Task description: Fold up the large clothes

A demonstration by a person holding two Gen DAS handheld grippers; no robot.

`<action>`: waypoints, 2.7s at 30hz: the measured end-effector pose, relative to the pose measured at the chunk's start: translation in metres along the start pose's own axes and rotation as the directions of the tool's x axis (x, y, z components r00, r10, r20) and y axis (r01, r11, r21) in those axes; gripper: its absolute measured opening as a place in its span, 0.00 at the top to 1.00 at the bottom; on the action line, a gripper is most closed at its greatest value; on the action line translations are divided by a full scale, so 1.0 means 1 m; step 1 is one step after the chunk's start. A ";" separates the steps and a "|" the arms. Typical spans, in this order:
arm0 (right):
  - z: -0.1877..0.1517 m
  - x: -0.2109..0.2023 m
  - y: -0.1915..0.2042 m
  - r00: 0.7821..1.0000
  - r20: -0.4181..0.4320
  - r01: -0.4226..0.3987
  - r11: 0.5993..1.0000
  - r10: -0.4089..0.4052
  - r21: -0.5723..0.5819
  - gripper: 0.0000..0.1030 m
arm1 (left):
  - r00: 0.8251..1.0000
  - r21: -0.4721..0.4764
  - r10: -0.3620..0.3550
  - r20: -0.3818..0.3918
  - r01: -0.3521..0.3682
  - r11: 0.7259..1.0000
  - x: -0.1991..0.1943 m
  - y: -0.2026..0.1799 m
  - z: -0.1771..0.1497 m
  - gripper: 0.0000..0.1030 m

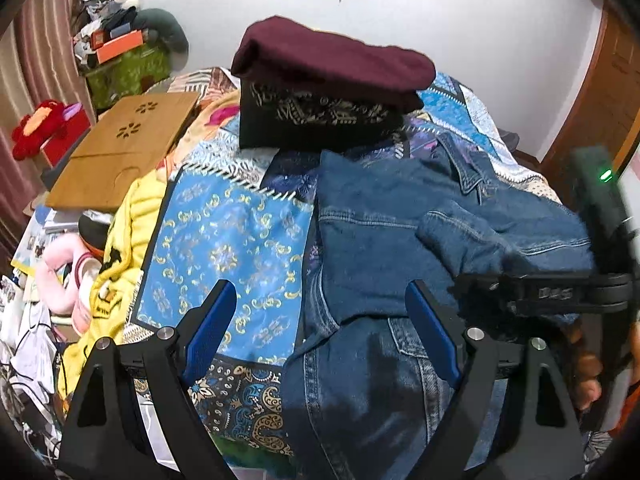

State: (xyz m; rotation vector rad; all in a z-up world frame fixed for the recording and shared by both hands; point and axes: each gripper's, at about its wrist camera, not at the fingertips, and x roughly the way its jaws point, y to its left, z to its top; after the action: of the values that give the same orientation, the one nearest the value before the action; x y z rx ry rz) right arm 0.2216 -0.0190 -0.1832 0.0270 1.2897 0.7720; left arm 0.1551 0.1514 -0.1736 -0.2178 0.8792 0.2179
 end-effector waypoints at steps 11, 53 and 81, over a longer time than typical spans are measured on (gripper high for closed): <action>-0.004 -0.089 -0.015 0.968 0.224 0.140 0.985 -0.114 -0.104 0.69 | 0.999 0.151 -0.051 0.007 0.050 0.987 0.006 -0.064 0.019 0.16; -0.075 -0.138 -0.190 0.856 0.255 0.339 0.860 -0.450 0.380 0.44 | 0.989 0.078 -0.059 -0.138 0.070 0.995 0.079 -0.021 0.042 0.56; -0.010 -0.142 -0.237 0.917 0.241 0.205 0.892 -0.319 0.403 0.37 | 0.925 -0.145 -0.272 -0.266 0.241 0.960 0.165 0.018 0.087 0.36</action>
State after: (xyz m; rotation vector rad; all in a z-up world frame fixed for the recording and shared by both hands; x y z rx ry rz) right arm 0.3210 -0.2765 -0.1679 0.2596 1.0994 0.2652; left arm 0.3159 0.2094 -0.2502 -0.4734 1.1140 -0.0128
